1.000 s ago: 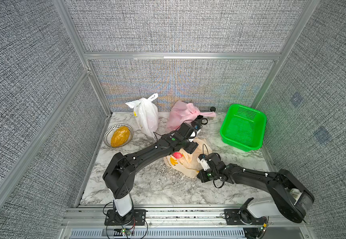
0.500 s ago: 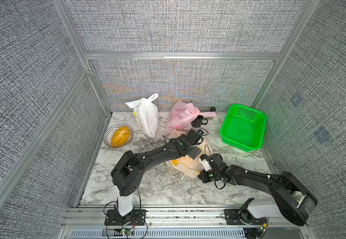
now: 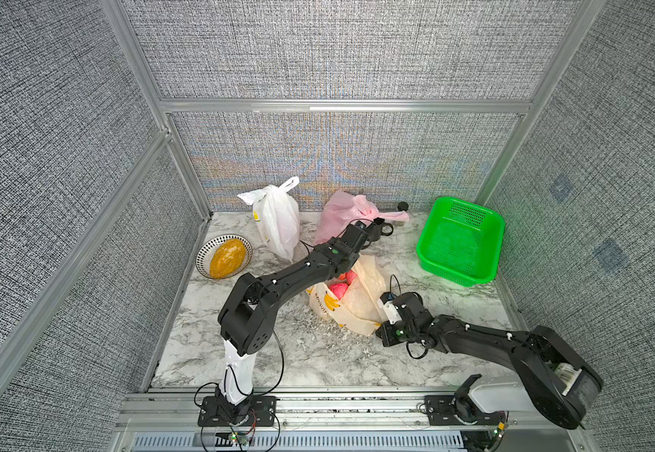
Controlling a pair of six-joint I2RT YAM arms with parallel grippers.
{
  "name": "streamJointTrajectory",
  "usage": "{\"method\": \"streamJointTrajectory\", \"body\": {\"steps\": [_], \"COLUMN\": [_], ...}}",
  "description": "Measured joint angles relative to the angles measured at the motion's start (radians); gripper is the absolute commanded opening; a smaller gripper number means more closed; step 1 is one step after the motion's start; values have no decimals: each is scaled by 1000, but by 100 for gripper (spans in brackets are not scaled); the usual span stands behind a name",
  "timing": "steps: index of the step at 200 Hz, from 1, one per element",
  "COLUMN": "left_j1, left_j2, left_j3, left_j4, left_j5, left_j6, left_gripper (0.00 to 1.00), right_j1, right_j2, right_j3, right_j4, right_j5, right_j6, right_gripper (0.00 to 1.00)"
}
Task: Untie the knot of a plastic bag & take out the apple
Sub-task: Pick up the apple from the plastic bag.
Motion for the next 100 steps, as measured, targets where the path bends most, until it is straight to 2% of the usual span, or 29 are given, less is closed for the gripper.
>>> {"method": "streamJointTrajectory", "body": {"steps": [28,47,77,97,100], "left_j1": [79,122,167,183,185], "left_j2": [57,122,159,151,148], "left_j3": [91,150,155,104,95], "left_j4": [-43,-79,-85,-60,-58], "left_j5": [93,171,271,315,319], "left_j6": [-44,-76,-118,-149,-154], "left_gripper": [22,29,32,32,32], "right_j1": [-4,-4,-5,-6,-7], "right_j2": [19,21,13,5,3], "right_j3": [-10,-24,-40,-44,-44], "right_j4": [56,86,111,107,105], "right_j5": [-3,-3,-1,2,2], "right_j6": [17,33,54,66,67], "right_gripper": [0,0,0,0,3]}}
